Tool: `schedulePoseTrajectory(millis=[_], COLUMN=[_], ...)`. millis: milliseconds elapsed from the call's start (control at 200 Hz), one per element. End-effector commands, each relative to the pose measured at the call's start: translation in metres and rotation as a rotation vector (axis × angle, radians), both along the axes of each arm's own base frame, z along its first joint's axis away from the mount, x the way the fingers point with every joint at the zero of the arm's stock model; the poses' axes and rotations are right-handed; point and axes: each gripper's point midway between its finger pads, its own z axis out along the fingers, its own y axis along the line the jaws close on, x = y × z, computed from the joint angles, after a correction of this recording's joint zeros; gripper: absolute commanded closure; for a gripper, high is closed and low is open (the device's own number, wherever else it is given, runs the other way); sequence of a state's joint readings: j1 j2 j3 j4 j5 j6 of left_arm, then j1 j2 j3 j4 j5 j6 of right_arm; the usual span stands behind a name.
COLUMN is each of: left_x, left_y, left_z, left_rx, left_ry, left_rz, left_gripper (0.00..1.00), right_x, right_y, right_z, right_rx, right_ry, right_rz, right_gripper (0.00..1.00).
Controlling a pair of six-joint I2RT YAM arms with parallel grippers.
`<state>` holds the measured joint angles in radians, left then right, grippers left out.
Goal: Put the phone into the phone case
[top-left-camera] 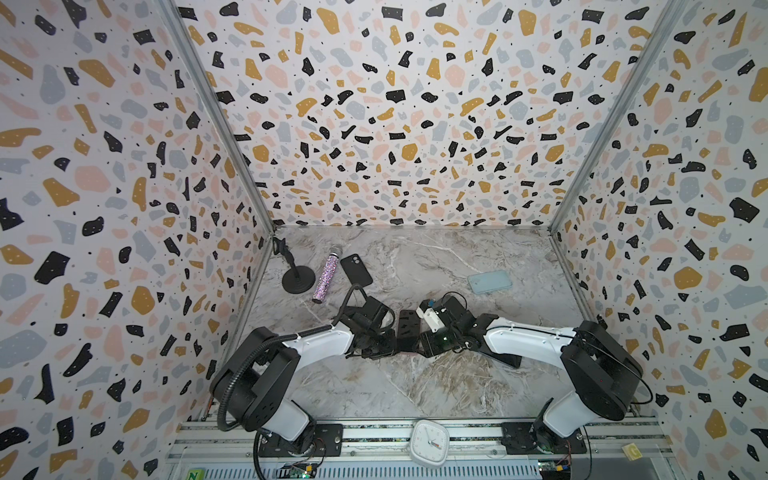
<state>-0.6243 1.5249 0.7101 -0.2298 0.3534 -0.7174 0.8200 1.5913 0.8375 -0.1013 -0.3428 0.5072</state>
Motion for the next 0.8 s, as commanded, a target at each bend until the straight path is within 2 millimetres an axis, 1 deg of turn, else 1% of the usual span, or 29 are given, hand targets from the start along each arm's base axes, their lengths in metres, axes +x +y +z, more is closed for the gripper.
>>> schedulePoseTrajectory(millis=[0,235,476,616,796], left_x=[0.005,0.005,0.003,0.001,-0.001], left_y=[-0.001,0.001,0.004,0.006,0.009], left_z=[-0.001,-0.011,-0.022,-0.029,-0.036], left_rx=[0.019,0.049,0.073,0.087,0.102], left_ry=[-0.029,-0.017,-0.004,0.005,0.012], left_rz=[-0.017,-0.03,-0.042,-0.045,-0.047], left_gripper=[0.7,0.79,0.86,0.89,0.92], right_x=[-0.001,-0.005,-0.011,-0.015,-0.017], right_y=[0.003,0.008,0.016,0.02,0.027], right_z=[-0.001,-0.01,-0.016,-0.021,-0.022], right_rx=[0.014,0.021,0.02,0.016,0.017], right_ry=[0.009,0.04,0.055,0.064,0.062], right_rz=[0.014,0.041,0.075,0.096,0.118], right_gripper=[0.5,0.49,0.49,0.49,0.49])
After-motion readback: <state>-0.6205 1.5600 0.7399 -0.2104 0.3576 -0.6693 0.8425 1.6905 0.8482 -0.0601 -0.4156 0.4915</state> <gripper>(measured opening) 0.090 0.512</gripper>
